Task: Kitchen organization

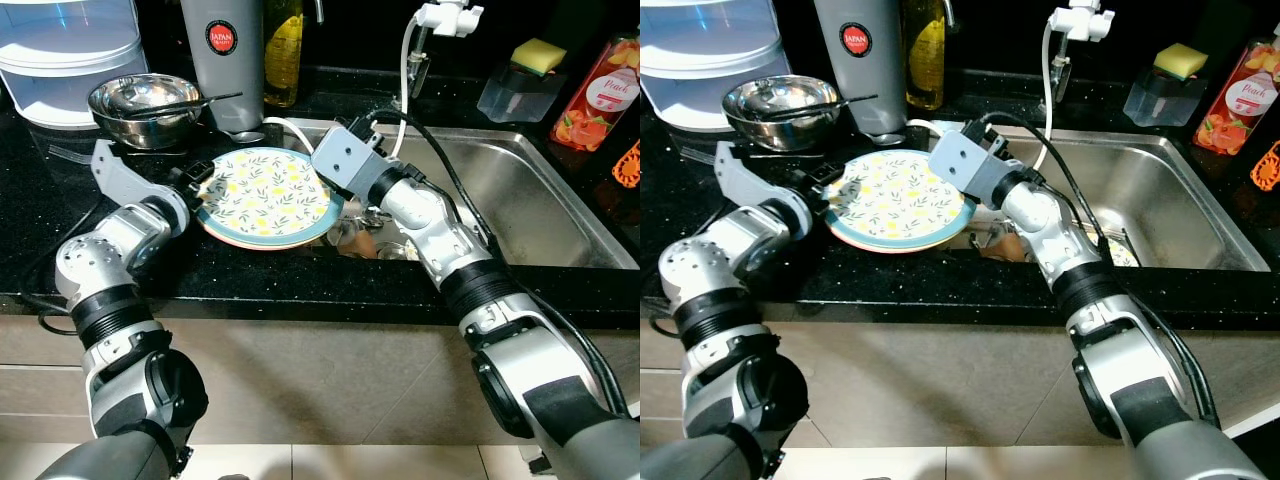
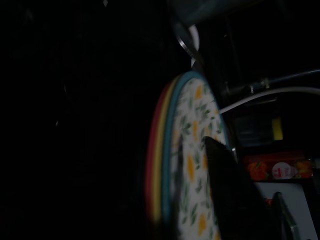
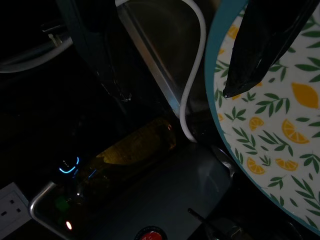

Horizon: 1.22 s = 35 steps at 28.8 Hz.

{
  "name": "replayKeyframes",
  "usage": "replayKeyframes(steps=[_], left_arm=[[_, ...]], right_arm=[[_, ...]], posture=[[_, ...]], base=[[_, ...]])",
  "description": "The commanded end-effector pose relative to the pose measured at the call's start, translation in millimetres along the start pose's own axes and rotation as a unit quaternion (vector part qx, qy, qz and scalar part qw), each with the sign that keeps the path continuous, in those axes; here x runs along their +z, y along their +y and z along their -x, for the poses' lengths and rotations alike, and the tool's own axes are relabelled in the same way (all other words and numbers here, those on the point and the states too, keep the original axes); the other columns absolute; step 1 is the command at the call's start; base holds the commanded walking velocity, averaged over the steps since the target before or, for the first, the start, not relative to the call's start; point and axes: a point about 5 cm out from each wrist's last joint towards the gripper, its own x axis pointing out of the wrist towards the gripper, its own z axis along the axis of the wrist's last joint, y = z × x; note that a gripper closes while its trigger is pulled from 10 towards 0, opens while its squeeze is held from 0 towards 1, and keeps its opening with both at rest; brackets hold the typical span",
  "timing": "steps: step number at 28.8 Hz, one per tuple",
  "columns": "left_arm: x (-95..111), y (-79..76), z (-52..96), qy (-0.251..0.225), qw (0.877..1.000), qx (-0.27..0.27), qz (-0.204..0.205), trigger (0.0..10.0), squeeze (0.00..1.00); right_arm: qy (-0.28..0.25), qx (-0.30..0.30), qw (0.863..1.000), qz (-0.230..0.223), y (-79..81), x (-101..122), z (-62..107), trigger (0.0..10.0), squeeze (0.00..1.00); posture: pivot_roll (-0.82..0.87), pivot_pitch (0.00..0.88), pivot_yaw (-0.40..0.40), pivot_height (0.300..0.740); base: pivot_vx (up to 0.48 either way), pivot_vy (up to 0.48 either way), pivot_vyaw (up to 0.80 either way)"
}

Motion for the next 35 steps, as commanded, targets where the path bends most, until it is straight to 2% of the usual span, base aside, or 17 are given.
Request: replayKeyframes(steps=[1,6,13,14,15,19,21,22,25,26,28,29,30,31,32,33,35], left_arm=[[-14,7.0,-5.0,0.024,0.999,0.020,0.005,0.0,0.00],[-11,7.7,-3.3,0.018,1.000,0.010,0.014,0.0,0.00],[-4,-4.7,0.5,-0.014,0.999,-0.041,0.007,0.0,0.00],[-3,-6.7,1.4,-0.020,0.999,-0.047,0.001,5.2,0.00],[-2,-9.6,2.4,-0.027,0.998,-0.058,-0.005,10.0,0.00],[1,-15.3,5.2,-0.040,0.996,-0.076,-0.017,10.0,0.00],[8,-28.8,12.6,-0.067,0.990,-0.119,-0.043,10.0,0.00],[8,-28.8,12.6,-0.067,0.990,-0.119,-0.043,10.0,0.00],[20,-48.4,25.7,-0.108,0.974,-0.177,-0.090,10.0,0.00],[20,-48.4,25.7,-0.108,0.974,-0.177,-0.090,10.0,0.00],[24,-55.8,32.9,-0.118,0.964,-0.196,-0.133,10.0,0.00],[24,-57.4,34.8,-0.119,0.961,-0.201,-0.148,10.0,0.00],[24,-57.4,34.8,-0.119,0.961,-0.201,-0.148,10.0,0.00],[23,-57.4,36.4,-0.118,0.958,-0.201,-0.165,10.0,0.00],[22,-56.2,37.4,-0.115,0.957,-0.198,-0.179,10.0,0.00],[19,-53.6,38.5,-0.111,0.954,-0.192,-0.202,10.0,0.00],[16,-51.4,39.4,-0.106,0.952,-0.188,-0.219,10.0,0.00]], right_arm=[[0.008,0.001,1.000,-0.001,-1.6,-4,1.7,10.0,0.00],[0.008,0.003,1.000,0.000,-0.5,-4,1.3,10.0,0.00],[0.004,0.005,1.000,-0.001,1.1,-2,-0.9,10.0,0.00],[0.003,0.005,1.000,-0.001,0.9,-2,-0.9,10.0,0.00],[0.002,0.004,1.000,-0.001,0.6,-1,-0.9,10.0,0.00],[0.001,0.002,1.000,-0.002,-0.2,-1,-0.9,10.0,0.00],[-0.003,-0.009,1.000,-0.012,-3.7,0,-0.5,10.0,0.00],[-0.003,-0.009,1.000,-0.012,-3.7,0,-0.5,10.0,0.00],[-0.014,-0.047,0.992,-0.118,-15.3,3,-0.5,10.0,0.00],[-0.014,-0.047,0.992,-0.118,-15.3,3,-0.5,10.0,0.00],[-0.017,-0.090,0.967,-0.238,-30.7,1,0.7,10.0,0.00],[-0.017,-0.102,0.955,-0.278,-35.6,0,1.4,10.0,0.00],[-0.017,-0.102,0.955,-0.278,-35.6,0,1.4,10.0,0.00],[-0.014,-0.110,0.943,-0.315,-39.1,-3,2.8,10.0,0.00],[-0.011,-0.110,0.937,-0.332,-39.8,-5,4.0,10.0,0.00],[-0.007,-0.106,0.933,-0.343,-38.6,-7,5.3,10.0,0.00],[-0.003,-0.101,0.928,-0.359,-36.5,-9,6.3,10.0,0.00]], posture=[[0.27,0.000,-0.060,0.740],[0.27,0.000,-0.063,0.740],[0.28,0.000,-0.072,0.740],[0.28,0.000,-0.073,0.740],[0.28,0.000,-0.073,0.740],[0.28,0.000,-0.072,0.740],[0.27,0.000,-0.071,0.740],[0.27,0.000,-0.071,0.740],[0.27,0.000,-0.074,0.740],[0.27,0.000,-0.074,0.740],[0.26,0.000,-0.070,0.740],[0.26,0.000,-0.070,0.740],[0.26,0.000,-0.070,0.740],[0.25,0.002,-0.062,0.740],[0.25,0.003,-0.059,0.740],[0.25,0.004,-0.055,0.740],[0.25,0.004,-0.055,0.740]], base=[[0.000,0.000,0.00],[0.000,0.000,0.00],[0.000,0.000,0.00],[0.000,0.000,0.00],[0.000,0.000,0.00],[0.000,0.000,0.00],[0.000,0.000,0.00],[0.000,0.000,0.00],[0.000,0.000,0.00],[0.000,0.000,0.00],[0.000,0.000,0.00],[0.000,0.000,0.00],[0.000,0.000,0.00],[0.000,0.000,0.00],[0.000,0.000,0.00],[0.000,0.000,0.00],[0.000,0.000,0.00]])
